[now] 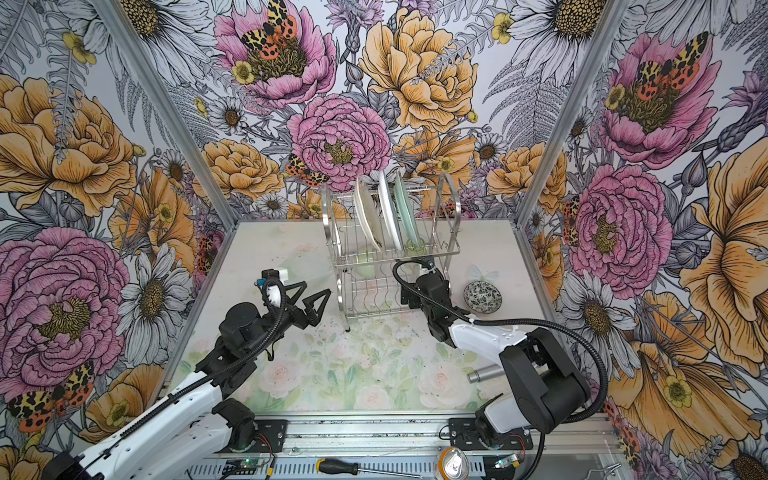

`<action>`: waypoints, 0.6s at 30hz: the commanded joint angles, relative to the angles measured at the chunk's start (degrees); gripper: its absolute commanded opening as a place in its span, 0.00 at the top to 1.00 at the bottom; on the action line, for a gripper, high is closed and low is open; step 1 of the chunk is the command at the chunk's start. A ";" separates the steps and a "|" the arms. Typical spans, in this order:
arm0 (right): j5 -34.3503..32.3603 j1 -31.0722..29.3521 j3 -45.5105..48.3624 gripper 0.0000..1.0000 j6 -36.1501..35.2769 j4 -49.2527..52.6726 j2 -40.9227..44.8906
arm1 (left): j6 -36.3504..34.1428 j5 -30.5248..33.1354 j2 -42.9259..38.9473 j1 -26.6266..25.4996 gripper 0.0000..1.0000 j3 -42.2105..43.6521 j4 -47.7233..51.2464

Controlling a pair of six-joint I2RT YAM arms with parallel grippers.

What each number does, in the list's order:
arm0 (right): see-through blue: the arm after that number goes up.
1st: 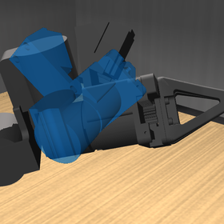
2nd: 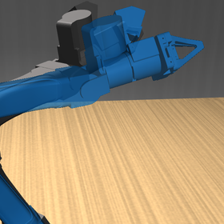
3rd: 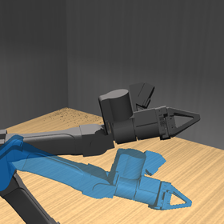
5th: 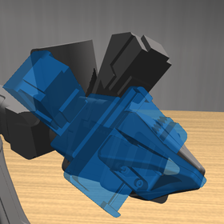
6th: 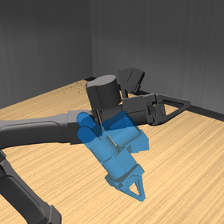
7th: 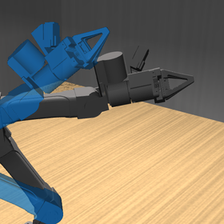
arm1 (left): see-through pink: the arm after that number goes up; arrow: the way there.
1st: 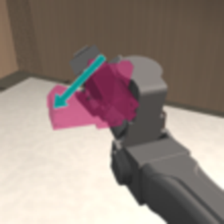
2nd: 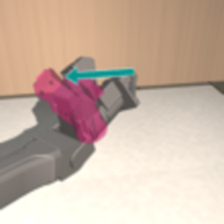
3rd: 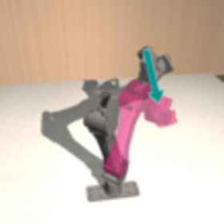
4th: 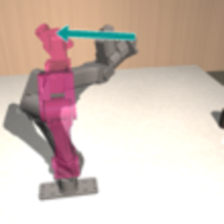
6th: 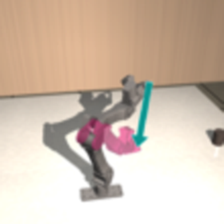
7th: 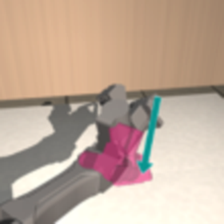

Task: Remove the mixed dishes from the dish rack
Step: 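Lower the open right gripper around the clear octagonal glass cup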

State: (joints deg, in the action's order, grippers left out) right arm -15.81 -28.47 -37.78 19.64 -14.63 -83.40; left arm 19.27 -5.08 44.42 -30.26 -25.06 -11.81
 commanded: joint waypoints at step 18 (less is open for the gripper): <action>-1.41 2.95 -2.11 0.11 0.83 -3.45 -5.34 | -1.14 1.91 1.76 0.98 0.01 1.15 -1.02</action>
State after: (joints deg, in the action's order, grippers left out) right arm -16.03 -27.27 -38.54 18.46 -18.74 -87.59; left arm 19.25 -4.23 45.93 -29.82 -24.62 -11.86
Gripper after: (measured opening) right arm 0.898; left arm 0.987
